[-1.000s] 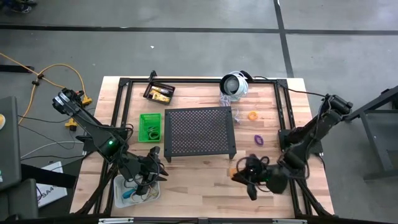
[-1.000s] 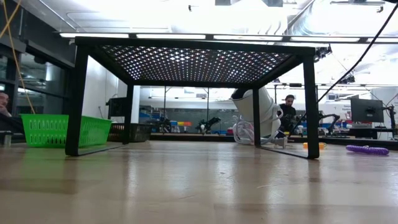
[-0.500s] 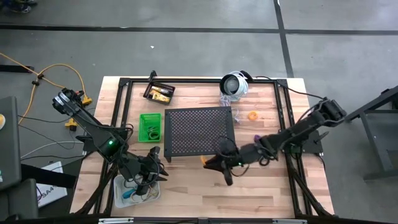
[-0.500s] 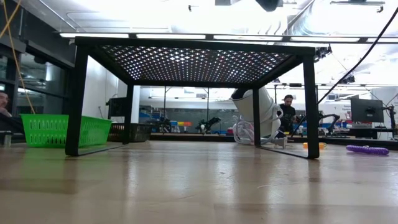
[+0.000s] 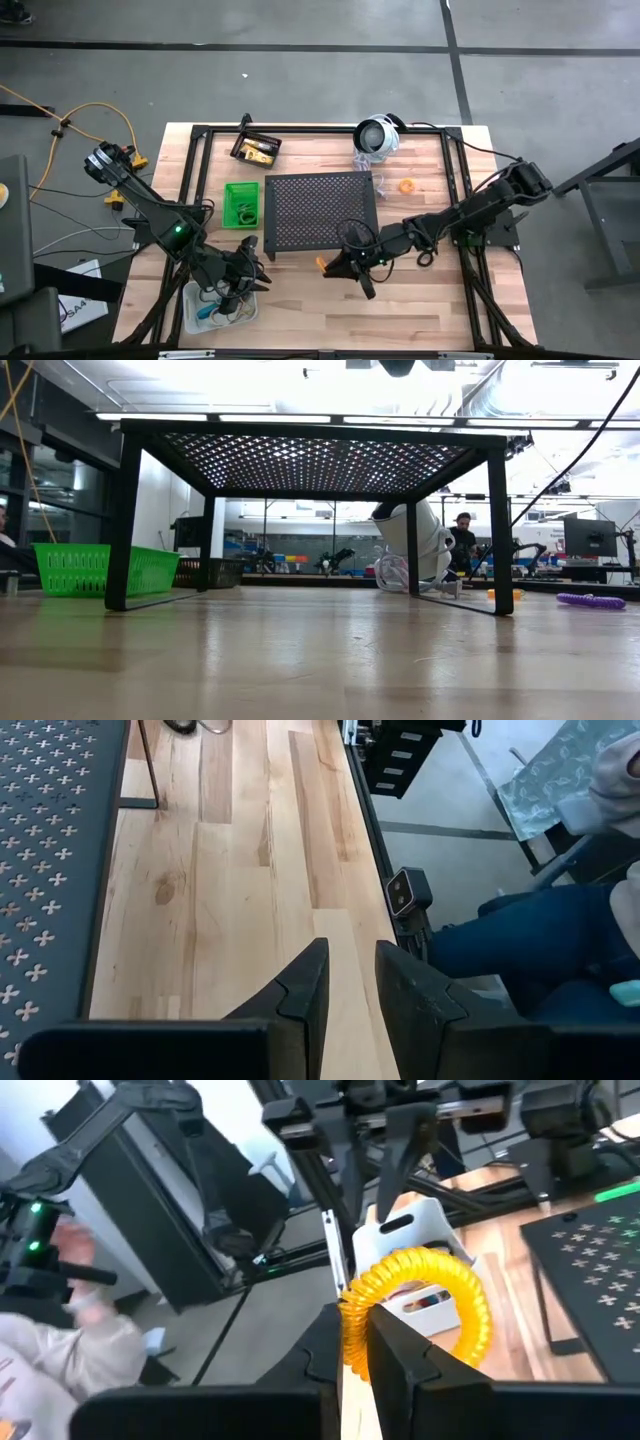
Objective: Pick & Place Office Desk Supplies
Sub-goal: Put the bottom yellow spring keychain into the green bin
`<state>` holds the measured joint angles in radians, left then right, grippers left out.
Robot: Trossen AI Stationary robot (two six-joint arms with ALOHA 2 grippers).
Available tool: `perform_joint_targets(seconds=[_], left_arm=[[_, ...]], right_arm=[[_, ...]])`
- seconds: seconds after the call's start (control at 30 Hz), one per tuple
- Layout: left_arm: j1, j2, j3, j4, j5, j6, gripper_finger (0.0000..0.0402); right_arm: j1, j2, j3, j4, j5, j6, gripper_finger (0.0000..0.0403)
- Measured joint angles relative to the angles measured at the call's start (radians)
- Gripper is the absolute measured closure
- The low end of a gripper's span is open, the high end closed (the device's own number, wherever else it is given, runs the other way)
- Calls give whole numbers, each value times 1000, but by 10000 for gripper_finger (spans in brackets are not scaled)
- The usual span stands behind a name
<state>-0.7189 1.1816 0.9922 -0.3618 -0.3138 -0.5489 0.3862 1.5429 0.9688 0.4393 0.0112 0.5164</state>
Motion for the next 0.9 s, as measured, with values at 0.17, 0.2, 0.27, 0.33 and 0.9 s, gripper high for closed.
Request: perform_joint_targets(seconds=[0.17,0.2,0.27,0.33,0.9], left_arm=[[0,0,0,1,0,0,320],[0,0,0,3,0,0,320],[0,0,0,6,0,0,320],[0,0,0,7,0,0,320],[2,0,0,8,0,0,320]], right_arm=[[0,0,0,0,-40,-17,382],[0,0,0,0,-45,-18,382],[0,0,0,0,-45,-18,382],[0,0,0,0,-48,-18,382],[0,0,0,7,-67,-24,382]])
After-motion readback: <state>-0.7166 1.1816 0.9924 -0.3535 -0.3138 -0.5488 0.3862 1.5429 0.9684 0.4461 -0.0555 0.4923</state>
